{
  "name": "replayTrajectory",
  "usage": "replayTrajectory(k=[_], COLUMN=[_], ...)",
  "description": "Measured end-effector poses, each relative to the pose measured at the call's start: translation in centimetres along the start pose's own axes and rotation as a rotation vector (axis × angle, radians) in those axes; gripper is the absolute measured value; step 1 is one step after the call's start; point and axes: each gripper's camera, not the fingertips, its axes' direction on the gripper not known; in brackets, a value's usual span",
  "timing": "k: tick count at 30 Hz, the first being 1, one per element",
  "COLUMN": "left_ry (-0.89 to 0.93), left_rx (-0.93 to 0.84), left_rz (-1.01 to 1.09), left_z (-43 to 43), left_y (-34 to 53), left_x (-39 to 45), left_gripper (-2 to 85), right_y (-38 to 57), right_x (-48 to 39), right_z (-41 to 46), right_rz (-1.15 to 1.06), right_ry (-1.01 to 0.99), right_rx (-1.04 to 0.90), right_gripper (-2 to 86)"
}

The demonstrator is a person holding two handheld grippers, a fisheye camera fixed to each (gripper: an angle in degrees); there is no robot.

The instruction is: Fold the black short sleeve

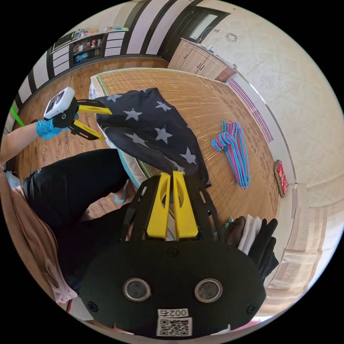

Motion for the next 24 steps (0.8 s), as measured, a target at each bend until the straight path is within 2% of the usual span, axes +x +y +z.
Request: replayTrajectory(k=[8,16,24], left_ry=[-0.161,-0.293,-0.318], left_rx=[-0.005,-0.082,-0.060], left_rz=[-0.220,-0.226,-0.260], left_z=[-1.6,-1.7,-3.8], left_y=[1.0,1.1,0.0], left_x=[-0.8,-0.4,-1.2], left_gripper=[9.8,8.2,2.6], right_y=[1.7,4.4,7.5], right_x=[1.0,1.4,2.7], right_z=[-3.9,-6.1,-7.9], right_rz=[-0.006,0.006,0.007], right_ry=[0.038,0.092,0.040], right_rx=[0.073,0.109,0.124], right_gripper=[-0.9,-0.9,-0.9])
